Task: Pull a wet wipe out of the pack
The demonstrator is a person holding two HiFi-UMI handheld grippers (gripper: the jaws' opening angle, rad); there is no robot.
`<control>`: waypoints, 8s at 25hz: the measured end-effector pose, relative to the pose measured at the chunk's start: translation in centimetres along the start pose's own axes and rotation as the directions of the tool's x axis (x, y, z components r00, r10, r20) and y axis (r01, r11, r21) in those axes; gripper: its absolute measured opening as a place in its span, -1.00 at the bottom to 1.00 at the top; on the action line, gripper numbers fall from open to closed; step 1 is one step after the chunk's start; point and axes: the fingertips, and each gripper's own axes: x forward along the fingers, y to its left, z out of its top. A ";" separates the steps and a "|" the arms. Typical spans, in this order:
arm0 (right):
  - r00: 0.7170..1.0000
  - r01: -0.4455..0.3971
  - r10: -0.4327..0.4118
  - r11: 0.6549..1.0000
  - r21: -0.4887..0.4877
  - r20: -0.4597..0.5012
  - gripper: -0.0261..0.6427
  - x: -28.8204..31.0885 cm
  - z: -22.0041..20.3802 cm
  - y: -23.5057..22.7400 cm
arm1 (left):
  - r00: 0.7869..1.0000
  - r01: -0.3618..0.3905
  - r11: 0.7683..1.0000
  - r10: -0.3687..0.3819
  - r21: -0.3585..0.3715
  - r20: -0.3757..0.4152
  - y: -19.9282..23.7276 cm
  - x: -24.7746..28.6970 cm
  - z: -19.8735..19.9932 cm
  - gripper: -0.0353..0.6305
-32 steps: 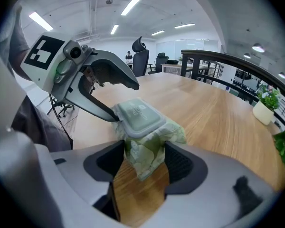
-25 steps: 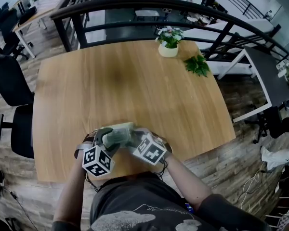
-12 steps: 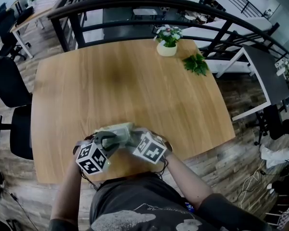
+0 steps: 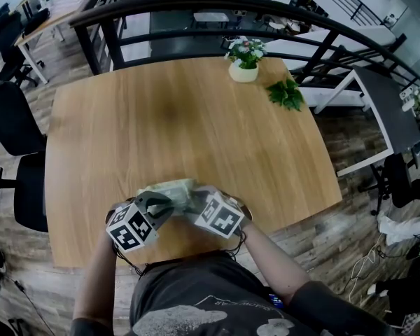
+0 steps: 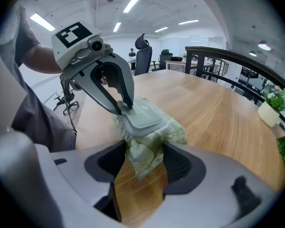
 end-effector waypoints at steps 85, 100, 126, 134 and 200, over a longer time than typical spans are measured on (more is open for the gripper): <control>0.999 0.042 -0.042 0.999 -0.007 0.000 -0.14 0.0 -0.3 0.1 | 0.853 -0.516 0.845 0.522 -0.141 0.006 1.8 -1.5 1.6 -0.14; 0.999 0.039 -0.039 0.999 -0.024 -0.002 -0.14 -0.1 -0.4 -0.1 | 0.783 -0.612 0.744 0.619 -0.267 -0.067 2.9 -2.9 0.4 -0.79; 0.985 0.101 -0.088 0.991 -0.084 0.150 -0.73 -3.0 6.0 -0.5 | 0.829 -0.482 0.694 0.559 -0.535 -0.022 3.2 -4.4 -4.1 -0.83; 1.000 -0.009 0.010 0.997 -0.081 0.008 -0.68 -0.5 6.0 0.6 | 0.846 -0.454 0.719 0.534 -0.527 -0.002 3.0 -4.6 -4.3 -0.83; 0.862 0.413 -0.469 0.869 0.270 0.190 -0.84 -13.5 7.3 1.8 | 0.894 -0.356 0.833 0.436 -0.425 0.106 2.8 -5.4 -3.9 -0.82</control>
